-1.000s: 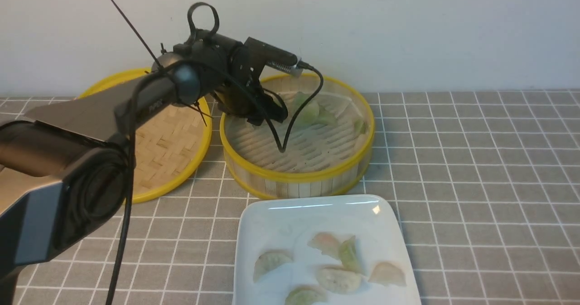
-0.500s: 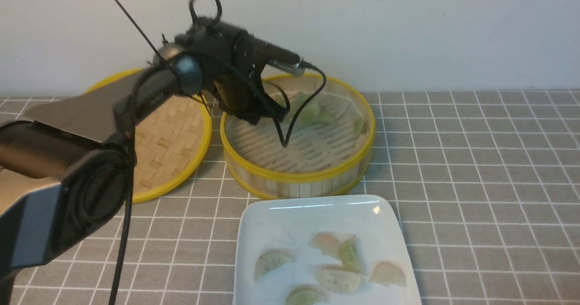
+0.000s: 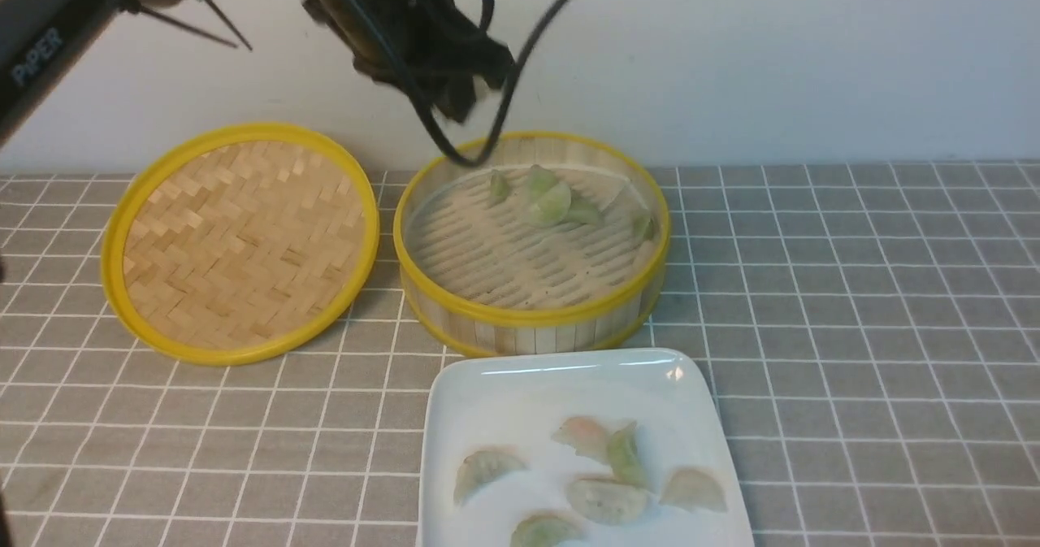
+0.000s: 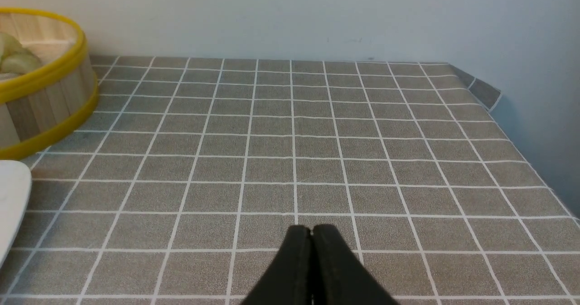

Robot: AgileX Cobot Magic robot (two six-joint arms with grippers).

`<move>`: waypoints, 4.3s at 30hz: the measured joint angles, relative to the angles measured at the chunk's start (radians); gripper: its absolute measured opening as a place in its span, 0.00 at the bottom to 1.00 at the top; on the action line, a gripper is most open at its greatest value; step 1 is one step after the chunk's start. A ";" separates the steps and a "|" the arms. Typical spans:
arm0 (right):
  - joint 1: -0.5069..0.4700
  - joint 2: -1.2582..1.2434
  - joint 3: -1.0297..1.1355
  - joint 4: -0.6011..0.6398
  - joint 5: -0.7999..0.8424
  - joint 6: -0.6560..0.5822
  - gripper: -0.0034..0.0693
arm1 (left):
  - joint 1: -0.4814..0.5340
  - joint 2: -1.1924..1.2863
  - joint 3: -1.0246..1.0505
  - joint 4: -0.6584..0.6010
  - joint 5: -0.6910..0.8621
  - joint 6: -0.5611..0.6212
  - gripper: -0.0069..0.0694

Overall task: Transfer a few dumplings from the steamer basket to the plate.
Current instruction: Use the left arm to put the dumpling into the plate, then use the left arm to grab a dumpling from the steamer, then use the left arm to put the dumpling into the plate

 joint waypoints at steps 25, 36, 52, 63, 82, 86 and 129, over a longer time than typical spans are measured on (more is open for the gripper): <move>0.000 0.000 0.000 0.000 0.000 0.000 0.03 | -0.220 0.153 0.327 0.031 -0.016 -0.010 0.52; 0.000 0.000 0.000 0.000 0.000 0.000 0.03 | -0.213 0.154 0.056 0.104 -0.020 -0.036 0.36; 0.000 0.000 0.000 0.000 0.000 0.000 0.03 | -0.041 0.394 -0.153 0.123 -0.379 0.008 0.11; 0.000 0.000 0.000 0.000 0.000 0.000 0.03 | 0.024 0.420 -0.153 0.180 -0.586 -0.083 0.27; 0.000 0.000 0.000 0.000 0.000 0.014 0.03 | 0.048 0.537 -0.158 0.170 -0.657 -0.068 0.56; 0.000 0.000 0.000 0.000 0.000 0.014 0.03 | 0.048 0.558 -0.160 0.198 -0.689 -0.068 0.56; 0.000 0.000 0.000 0.000 0.000 0.014 0.03 | 0.033 0.243 -0.236 0.060 -0.002 0.059 0.24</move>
